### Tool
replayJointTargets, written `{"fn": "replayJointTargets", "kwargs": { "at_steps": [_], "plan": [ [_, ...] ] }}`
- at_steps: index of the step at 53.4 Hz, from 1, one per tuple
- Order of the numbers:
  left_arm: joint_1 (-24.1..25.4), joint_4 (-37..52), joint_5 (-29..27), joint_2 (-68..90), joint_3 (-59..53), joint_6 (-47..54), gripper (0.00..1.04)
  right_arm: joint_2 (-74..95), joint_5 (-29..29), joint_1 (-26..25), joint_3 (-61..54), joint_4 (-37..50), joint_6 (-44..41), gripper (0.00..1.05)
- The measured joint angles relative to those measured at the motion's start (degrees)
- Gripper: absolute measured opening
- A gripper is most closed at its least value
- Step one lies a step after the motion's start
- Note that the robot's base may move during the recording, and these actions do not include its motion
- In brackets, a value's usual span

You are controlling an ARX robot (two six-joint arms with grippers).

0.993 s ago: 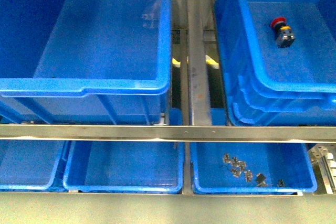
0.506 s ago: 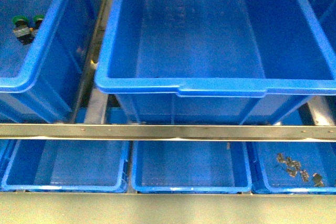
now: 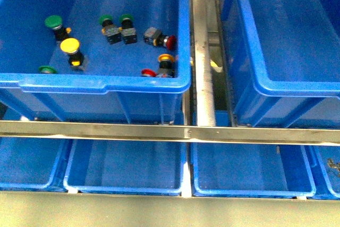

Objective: Pick red and yellow buttons and place in box

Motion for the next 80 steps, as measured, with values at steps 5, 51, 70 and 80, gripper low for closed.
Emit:
{"fn": "replayJointTargets", "kwargs": {
  "at_steps": [5,51,70,80],
  "plan": [
    [0.00,0.00,0.20,0.00,0.00,0.02,0.97,0.00,0.37,0.02,0.00,-0.02,0.02,0.98],
    [1.09,-10.34,-1.05,70.05,41.88,5.01,0.97,-0.02,0.59,0.02,0.00,-0.02,0.02,0.98],
    [-1.38,-4.74,0.44,94.68,54.69,9.66,0.97,0.00,0.59,0.02,0.00,-0.02,0.02,0.98],
    [-1.44,-3.72,0.42,107.62,62.51,12.90,0.97,0.00,0.59,0.02,0.00,-0.02,0.02,0.98]
  ]
}}
